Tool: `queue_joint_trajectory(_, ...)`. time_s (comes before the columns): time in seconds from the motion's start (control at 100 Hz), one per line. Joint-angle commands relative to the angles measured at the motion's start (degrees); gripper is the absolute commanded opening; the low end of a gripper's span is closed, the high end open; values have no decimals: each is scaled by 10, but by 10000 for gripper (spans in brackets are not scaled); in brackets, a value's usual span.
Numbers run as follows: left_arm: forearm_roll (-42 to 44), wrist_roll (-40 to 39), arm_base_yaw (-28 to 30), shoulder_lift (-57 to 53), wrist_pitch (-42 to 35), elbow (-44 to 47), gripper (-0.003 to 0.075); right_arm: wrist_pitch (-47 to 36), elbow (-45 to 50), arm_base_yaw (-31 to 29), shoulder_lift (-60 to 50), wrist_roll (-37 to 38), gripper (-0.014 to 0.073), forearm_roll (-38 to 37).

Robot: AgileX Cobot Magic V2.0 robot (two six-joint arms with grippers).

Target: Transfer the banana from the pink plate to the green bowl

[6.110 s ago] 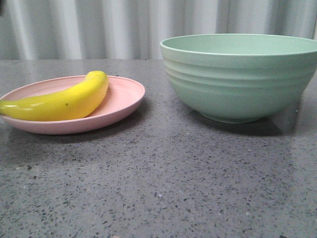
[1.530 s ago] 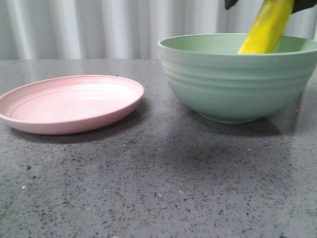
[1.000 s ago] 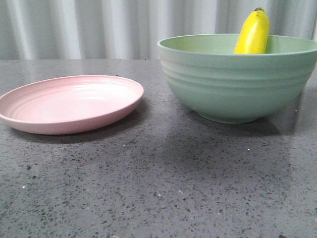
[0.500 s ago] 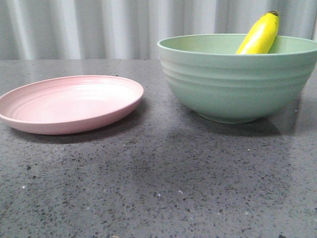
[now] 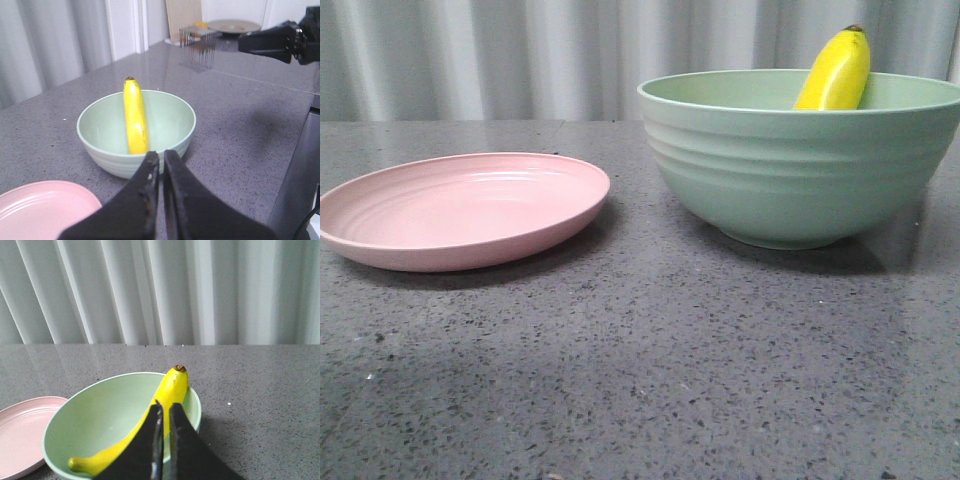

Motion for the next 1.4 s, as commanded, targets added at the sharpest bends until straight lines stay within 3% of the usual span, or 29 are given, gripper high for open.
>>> queue_joint_trajectory(0.0, -2, 0, -4, -59, -68, 46, -20, -64, 19, -2, -52, -7, -64, -3)
queue_joint_trajectory(0.16, -14, 0, -4, -156, -109, 137, -20, -73, 66, -2, -137, -7, -64, -3)
queue_joint_trajectory(0.34, -14, 0, -4, -217, -134, 176, -20, -66, 88, -2, -180, -7, -64, -3)
queue_joint_trajectory(0.84, -14, 0, -4, -220, -132, 179, -20, -59, 91, -2, -180, -7, -64, -3)
queue_joint_trajectory(0.98, 77, 0, 8, -220, -158, 194, -20, -59, 91, -2, -180, -7, -64, -3)
queue_joint_trajectory(1.1, 111, -12, 58, -224, -219, 242, -20, -59, 91, -2, -180, -7, -64, -3)
queue_joint_trajectory(1.22, 111, -72, 147, -229, -288, 300, -20, -59, 91, -2, -180, -7, -64, -3)
queue_joint_trajectory(1.39, 111, -79, 269, -251, -362, 384, -20, -59, 91, -2, -180, -7, -64, -3)
